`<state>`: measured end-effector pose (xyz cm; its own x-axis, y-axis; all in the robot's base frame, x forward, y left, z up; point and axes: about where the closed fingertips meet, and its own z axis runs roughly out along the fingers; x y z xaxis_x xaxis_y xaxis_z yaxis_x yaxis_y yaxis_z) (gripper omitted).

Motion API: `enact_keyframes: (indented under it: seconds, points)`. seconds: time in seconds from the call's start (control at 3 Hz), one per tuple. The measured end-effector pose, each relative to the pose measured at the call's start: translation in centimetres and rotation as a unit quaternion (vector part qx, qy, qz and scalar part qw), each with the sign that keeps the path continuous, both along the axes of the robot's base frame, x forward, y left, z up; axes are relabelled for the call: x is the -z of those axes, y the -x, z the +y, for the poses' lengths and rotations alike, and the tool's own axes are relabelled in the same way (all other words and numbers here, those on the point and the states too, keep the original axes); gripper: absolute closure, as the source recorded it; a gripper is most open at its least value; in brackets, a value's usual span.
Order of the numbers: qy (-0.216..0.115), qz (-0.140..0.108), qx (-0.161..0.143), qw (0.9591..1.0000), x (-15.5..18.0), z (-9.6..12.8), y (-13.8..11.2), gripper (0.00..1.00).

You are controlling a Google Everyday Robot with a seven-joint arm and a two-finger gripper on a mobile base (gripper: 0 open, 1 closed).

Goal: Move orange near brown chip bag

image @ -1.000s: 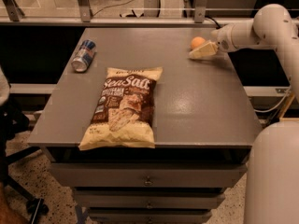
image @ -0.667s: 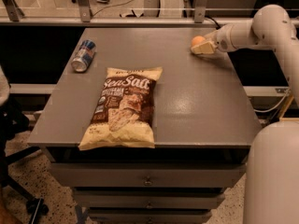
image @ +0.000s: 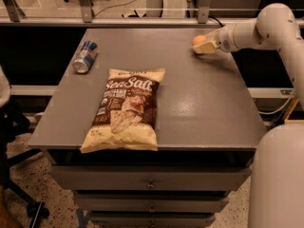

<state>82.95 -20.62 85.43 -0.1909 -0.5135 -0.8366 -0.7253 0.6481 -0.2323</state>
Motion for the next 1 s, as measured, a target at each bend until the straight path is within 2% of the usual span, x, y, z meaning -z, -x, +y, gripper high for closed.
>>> enact_keyframes:
  seconds: [0.33,0.67,1.0]
  points:
    - [0.005,-0.004,-0.037,0.9993,-1.3,1.8,1.6,1.00]
    - [0.012,-0.002,-0.082,0.9966,-2.6,4.1,3.9,1.00]
    - [0.005,0.014,-0.123,0.9923,-3.4,6.3,6.8,1.00]
